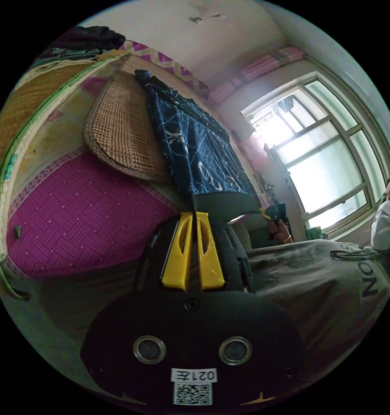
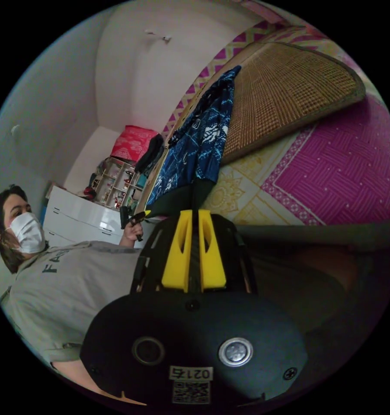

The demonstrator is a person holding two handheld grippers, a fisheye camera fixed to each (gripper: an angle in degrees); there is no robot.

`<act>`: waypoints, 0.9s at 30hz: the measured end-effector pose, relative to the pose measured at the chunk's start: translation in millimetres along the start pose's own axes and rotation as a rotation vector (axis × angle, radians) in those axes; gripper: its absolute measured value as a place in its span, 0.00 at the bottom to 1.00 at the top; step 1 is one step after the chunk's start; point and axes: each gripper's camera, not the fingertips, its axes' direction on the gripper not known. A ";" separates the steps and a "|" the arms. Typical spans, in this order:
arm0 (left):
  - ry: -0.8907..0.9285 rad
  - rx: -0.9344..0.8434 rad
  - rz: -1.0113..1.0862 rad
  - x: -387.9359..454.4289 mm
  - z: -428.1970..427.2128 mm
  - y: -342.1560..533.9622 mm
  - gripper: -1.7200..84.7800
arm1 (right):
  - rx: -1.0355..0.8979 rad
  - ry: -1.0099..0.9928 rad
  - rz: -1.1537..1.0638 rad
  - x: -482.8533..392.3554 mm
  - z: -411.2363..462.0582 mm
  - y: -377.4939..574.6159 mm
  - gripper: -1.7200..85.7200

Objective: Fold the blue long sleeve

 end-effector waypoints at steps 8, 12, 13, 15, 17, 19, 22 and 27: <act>0.139 -0.005 -0.043 -32.6 10.5 -25.9 0.10 | 0.060 -0.119 0.060 22.5 -14.1 0.5 0.09; 0.126 0.005 -0.126 -57.9 24.6 -38.8 0.03 | 0.084 -0.130 0.127 39.1 -13.1 -2.6 0.04; 0.135 0.004 -0.139 -61.5 26.6 -40.2 0.02 | 0.084 -0.138 0.128 39.8 -12.9 -3.4 0.04; 0.132 -0.015 -0.128 -68.4 30.3 -47.9 0.01 | 0.075 -0.130 0.133 39.5 -16.0 -8.2 0.03; 0.152 -0.003 -0.087 -66.0 27.3 -56.1 0.01 | 0.066 -0.153 0.101 34.9 -22.1 -14.5 0.03; 0.165 0.008 -0.031 -57.6 21.8 -71.5 0.01 | 0.061 -0.193 0.062 27.4 -30.0 -26.0 0.03; 0.115 0.021 0.098 -33.3 9.3 -115.5 0.01 | 0.044 -0.258 -0.032 7.3 -41.0 -65.4 0.02; -0.003 0.071 0.247 -11.4 -1.6 -246.2 0.01 | 0.061 -0.350 -0.156 -16.4 -47.7 -203.2 0.02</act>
